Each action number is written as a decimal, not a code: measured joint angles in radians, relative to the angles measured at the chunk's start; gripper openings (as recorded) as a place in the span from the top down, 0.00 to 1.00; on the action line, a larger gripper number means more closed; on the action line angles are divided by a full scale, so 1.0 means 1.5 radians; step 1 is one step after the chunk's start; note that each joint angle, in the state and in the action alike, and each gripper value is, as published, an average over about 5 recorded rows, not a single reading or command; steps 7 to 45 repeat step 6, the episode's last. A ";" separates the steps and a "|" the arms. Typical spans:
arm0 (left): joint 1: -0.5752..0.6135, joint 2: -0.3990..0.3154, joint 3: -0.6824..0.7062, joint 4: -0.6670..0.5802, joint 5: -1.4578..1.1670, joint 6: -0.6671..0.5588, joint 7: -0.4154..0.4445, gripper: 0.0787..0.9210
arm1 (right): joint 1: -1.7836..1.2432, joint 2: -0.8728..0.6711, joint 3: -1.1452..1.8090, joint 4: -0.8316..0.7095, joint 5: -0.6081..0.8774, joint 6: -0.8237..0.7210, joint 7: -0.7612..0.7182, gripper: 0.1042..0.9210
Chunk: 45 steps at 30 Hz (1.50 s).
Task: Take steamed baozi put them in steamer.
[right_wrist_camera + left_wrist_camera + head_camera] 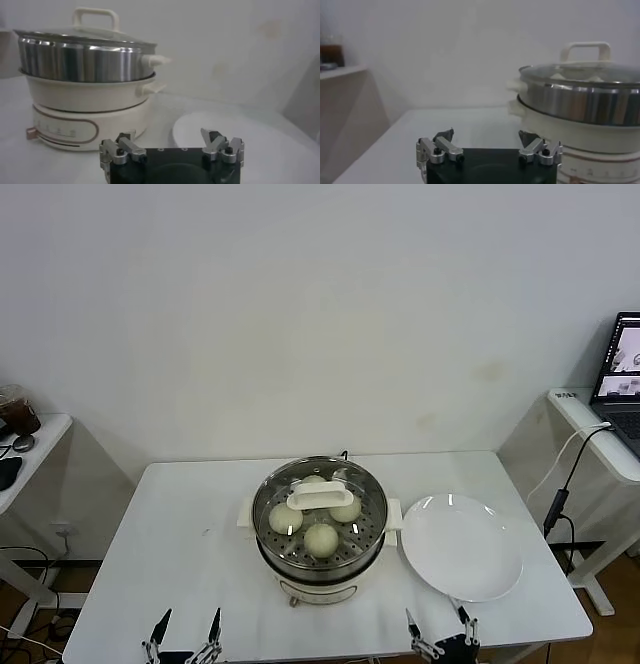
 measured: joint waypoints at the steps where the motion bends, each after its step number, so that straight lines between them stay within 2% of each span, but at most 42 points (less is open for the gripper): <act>1: 0.002 0.000 0.000 0.002 -0.003 -0.002 0.002 0.12 | -0.002 0.000 -0.001 0.001 0.000 -0.001 0.000 0.12; 45: 0.010 -0.001 -0.001 0.005 -0.012 -0.008 0.009 0.12 | -0.008 0.000 -0.003 0.004 0.001 -0.004 0.001 0.12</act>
